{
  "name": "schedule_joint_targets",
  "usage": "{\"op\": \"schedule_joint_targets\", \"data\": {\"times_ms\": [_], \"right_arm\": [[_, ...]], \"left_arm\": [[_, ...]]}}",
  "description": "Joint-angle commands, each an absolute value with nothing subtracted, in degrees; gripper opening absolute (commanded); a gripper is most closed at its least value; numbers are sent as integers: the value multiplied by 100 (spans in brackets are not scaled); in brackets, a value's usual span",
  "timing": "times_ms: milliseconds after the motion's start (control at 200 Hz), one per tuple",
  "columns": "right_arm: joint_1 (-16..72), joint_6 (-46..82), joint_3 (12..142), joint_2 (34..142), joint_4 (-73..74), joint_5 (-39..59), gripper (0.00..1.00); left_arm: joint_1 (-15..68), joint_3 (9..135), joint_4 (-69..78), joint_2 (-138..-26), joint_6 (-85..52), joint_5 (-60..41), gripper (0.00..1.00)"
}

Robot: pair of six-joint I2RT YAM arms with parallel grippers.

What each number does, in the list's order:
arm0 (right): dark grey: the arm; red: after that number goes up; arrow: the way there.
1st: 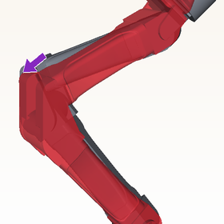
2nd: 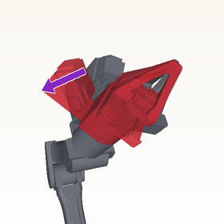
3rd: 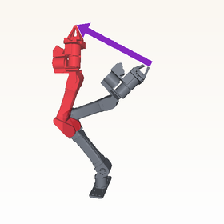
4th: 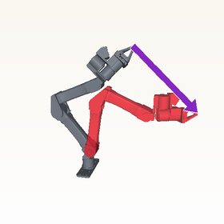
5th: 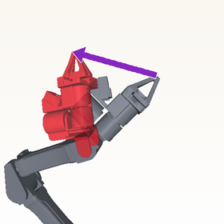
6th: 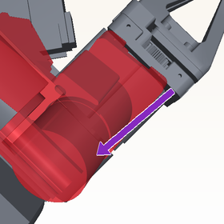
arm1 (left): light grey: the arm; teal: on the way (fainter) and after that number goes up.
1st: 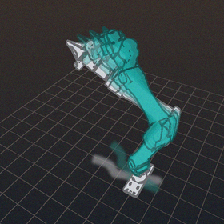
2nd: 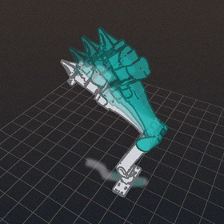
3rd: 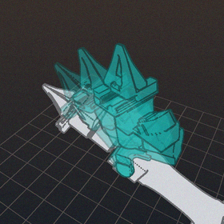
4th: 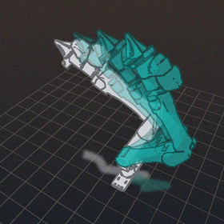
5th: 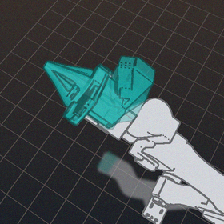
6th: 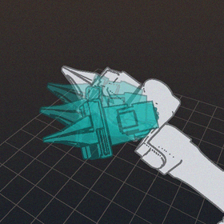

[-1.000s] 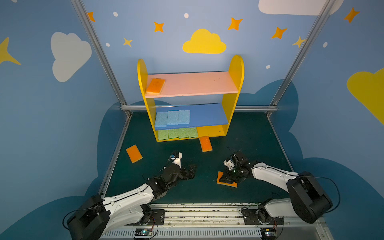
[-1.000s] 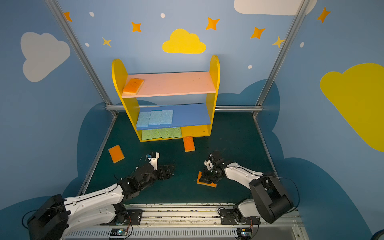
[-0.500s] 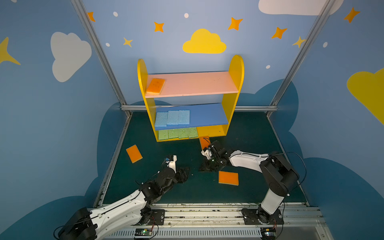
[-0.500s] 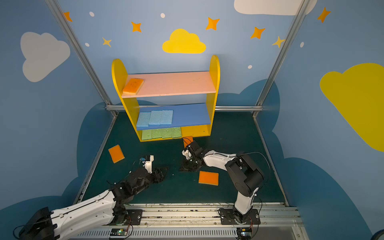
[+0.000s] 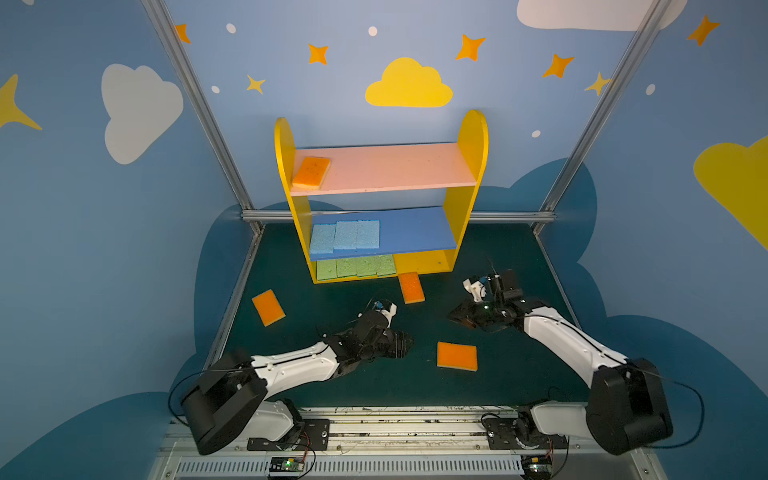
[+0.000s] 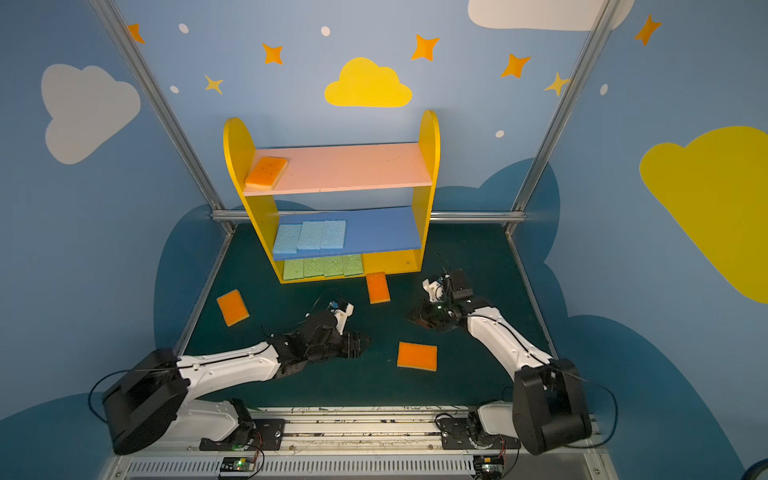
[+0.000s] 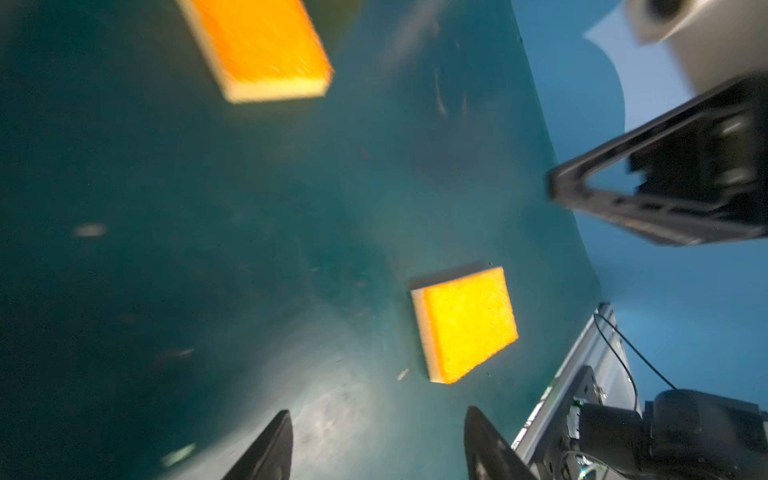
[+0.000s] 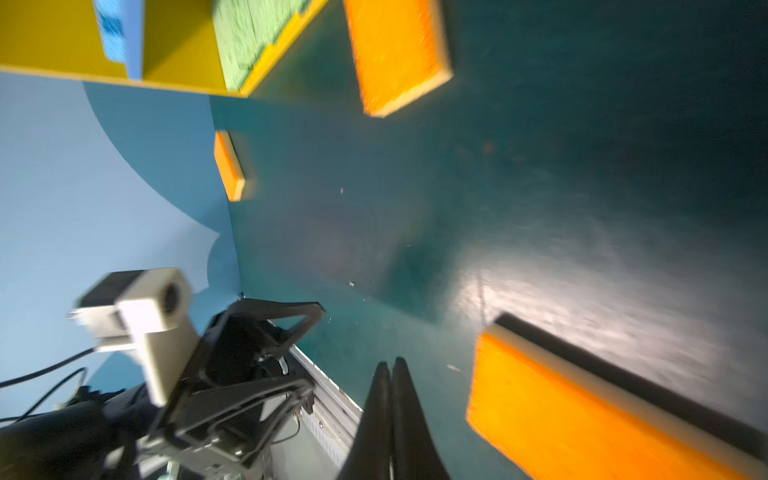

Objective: Place and organize the cleaning sponges onto the shelf
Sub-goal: 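Lower the left gripper over the orange sponge and close on it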

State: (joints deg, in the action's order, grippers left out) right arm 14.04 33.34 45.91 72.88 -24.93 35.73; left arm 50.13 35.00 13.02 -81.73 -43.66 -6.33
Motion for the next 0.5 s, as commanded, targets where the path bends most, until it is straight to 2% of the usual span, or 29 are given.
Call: {"op": "schedule_joint_targets", "data": {"times_ms": [0,160,285,491], "right_arm": [[795,2907,4373,6944,-3102,3941,12],[141,2696,4206,6915,-3156,4397,13],[-15,2666,4101,6960,-3026,4538,13],[-167,2572,4048,7033,-2962,4649,12]], "left_arm": [[5130,3841,1708,-8640,-4314,-1291,66],[5273,4288,1854,-9399,-4436,-1722,66],[5417,4510,1903,-9758,-4523,-1677,65],[5577,4515,2080,-10086,-4852,-1381,59]]}}
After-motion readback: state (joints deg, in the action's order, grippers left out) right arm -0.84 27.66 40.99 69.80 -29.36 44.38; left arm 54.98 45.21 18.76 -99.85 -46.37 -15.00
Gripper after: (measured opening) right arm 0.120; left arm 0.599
